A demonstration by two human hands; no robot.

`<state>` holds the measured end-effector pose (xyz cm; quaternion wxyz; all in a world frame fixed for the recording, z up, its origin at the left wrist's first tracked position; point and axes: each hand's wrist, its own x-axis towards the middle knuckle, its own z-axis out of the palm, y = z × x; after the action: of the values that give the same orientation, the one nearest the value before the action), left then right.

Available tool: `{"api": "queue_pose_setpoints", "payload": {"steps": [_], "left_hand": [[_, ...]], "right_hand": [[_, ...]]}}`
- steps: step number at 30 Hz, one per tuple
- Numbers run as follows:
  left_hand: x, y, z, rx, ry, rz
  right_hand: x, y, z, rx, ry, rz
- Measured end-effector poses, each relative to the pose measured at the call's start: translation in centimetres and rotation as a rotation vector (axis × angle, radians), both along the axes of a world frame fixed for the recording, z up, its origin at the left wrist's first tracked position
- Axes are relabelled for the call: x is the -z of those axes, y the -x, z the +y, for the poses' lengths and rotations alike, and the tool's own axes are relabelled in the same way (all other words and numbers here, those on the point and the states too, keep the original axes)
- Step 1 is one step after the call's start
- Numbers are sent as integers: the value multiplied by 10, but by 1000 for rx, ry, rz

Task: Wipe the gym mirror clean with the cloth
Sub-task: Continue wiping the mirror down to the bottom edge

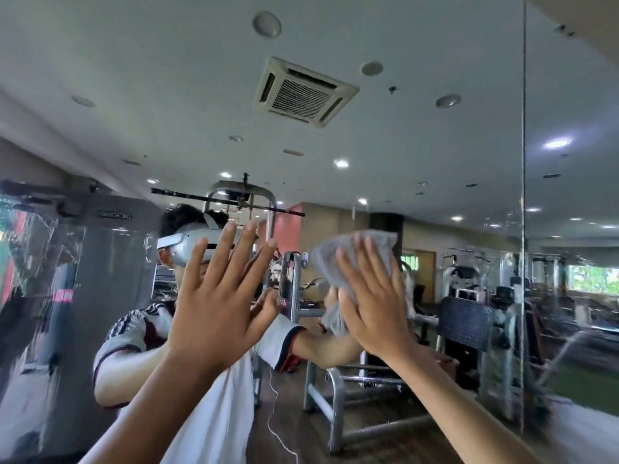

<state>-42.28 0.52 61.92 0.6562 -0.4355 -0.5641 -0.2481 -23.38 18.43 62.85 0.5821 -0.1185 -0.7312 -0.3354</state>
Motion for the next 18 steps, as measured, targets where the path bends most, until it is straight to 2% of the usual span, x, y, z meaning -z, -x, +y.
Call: {"api": "queue_pose_setpoints", "payload": {"steps": [2,3,6,8,11,15,17,18], "left_hand": [[3,0,-1,-6,9,-4],[6,0,-1,-23,17,-12],[11,-2,0,-23,2,-23],[11,-3,1,-1,-8,-26],[11,-2,-1,29,-19,-24],[11,0,-2,23,-9,-22],[12,-2,0,1,-10,-32],[13,-3,1,-10,-10,-41]], "right_hand": [[15,-28,24,20,-91,-88],[14,-38,38,12,-21,-31],[-28,-33,53,-51,300,377],[-69,-12,36,-83,409,518],[-76,13,-2,-86,348,399],[13,6,-9,-23,16,19],[50,-23,14,25,-9,-34],[54,-37,25,18,44,-5]]}}
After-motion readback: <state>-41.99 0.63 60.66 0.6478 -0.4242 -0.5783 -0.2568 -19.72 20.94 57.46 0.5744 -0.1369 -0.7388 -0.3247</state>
